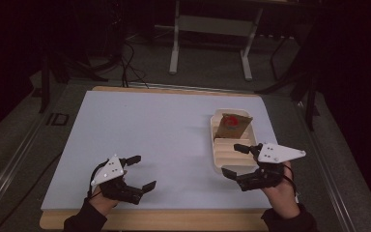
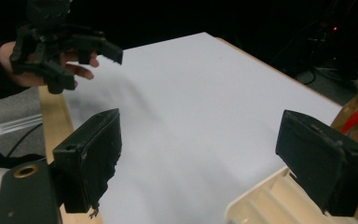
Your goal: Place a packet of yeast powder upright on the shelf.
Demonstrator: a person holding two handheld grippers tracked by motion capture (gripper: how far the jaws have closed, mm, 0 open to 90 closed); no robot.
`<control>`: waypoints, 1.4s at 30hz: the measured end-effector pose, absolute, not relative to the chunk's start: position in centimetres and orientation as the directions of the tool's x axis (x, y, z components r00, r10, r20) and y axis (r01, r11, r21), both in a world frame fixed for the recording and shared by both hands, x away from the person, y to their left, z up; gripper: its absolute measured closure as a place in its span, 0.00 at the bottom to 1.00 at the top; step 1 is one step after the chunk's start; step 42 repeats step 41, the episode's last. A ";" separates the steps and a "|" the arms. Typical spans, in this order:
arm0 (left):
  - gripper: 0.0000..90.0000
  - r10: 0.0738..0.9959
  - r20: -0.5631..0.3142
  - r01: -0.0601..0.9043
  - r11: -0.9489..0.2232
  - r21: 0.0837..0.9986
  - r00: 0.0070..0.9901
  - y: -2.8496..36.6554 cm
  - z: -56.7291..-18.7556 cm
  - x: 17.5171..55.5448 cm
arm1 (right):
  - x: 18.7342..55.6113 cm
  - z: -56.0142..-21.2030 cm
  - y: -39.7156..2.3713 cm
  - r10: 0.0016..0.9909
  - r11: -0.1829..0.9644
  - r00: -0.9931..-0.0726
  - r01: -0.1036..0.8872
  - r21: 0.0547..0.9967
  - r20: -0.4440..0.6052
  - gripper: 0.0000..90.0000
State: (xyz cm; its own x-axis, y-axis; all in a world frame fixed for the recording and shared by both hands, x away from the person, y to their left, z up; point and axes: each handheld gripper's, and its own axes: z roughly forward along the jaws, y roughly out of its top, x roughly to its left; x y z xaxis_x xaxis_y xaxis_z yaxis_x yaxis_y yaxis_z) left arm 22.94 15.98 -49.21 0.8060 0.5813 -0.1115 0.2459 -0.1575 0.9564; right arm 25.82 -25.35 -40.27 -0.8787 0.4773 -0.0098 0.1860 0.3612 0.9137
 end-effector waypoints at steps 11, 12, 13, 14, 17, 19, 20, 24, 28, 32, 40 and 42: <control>0.03 0.581 -0.112 0.245 -0.156 0.957 0.806 16.0 -49.2 22.9 | 24.2 -43.5 -25.4 0.464 0.377 -0.886 0.219 0.900 0.021 0.16; 0.03 0.581 -0.112 0.246 -0.157 0.957 0.806 16.0 -49.2 22.9 | 24.0 -43.8 -25.4 0.465 0.380 -0.885 0.219 0.899 0.019 0.16; 0.03 0.581 -0.112 0.246 -0.157 0.957 0.806 16.0 -49.2 22.9 | 24.0 -43.8 -25.4 0.465 0.380 -0.885 0.219 0.899 0.019 0.16; 0.03 0.580 -0.108 0.242 -0.159 0.957 0.807 16.0 -49.2 22.9 | 23.7 -44.2 -25.6 0.469 0.370 -0.883 0.224 0.902 0.027 0.16; 0.03 0.578 -0.104 0.240 -0.163 0.957 0.809 16.0 -49.2 22.8 | 23.5 -44.4 -25.8 0.473 0.368 -0.881 0.227 0.901 0.029 0.16; 0.03 0.577 -0.105 0.240 -0.164 0.957 0.810 15.9 -49.2 22.8 | 23.2 -44.9 -26.0 0.475 0.379 -0.880 0.227 0.897 0.021 0.16; 0.03 0.575 -0.105 0.240 -0.164 0.957 0.811 15.9 -49.2 22.8 | 23.0 -45.2 -26.2 0.479 0.379 -0.877 0.240 0.894 0.032 0.16; 0.03 0.575 -0.105 0.240 -0.163 0.957 0.811 15.9 -49.2 22.8 | 22.7 -46.1 -26.6 0.482 0.405 -0.876 0.243 0.881 0.020 0.16; 0.03 0.573 -0.101 0.237 -0.168 0.957 0.813 15.9 -49.2 22.8 | 22.9 -46.8 -26.9 0.494 0.423 -0.869 0.259 0.868 0.019 0.16; 0.03 0.571 -0.093 0.230 -0.172 0.958 0.816 15.9 -49.2 22.7 | 23.0 -47.0 -26.9 0.494 0.423 -0.869 0.263 0.867 0.023 0.16; 0.03 0.573 -0.091 0.227 -0.171 0.959 0.814 15.9 -49.2 22.6 | 23.0 -47.1 -26.9 0.486 0.414 -0.873 0.256 0.873 0.026 0.16; 0.03 0.572 -0.092 0.228 -0.170 0.959 0.815 15.9 -49.2 22.6 | 23.0 -47.1 -26.9 0.486 0.414 -0.873 0.256 0.873 0.026 0.16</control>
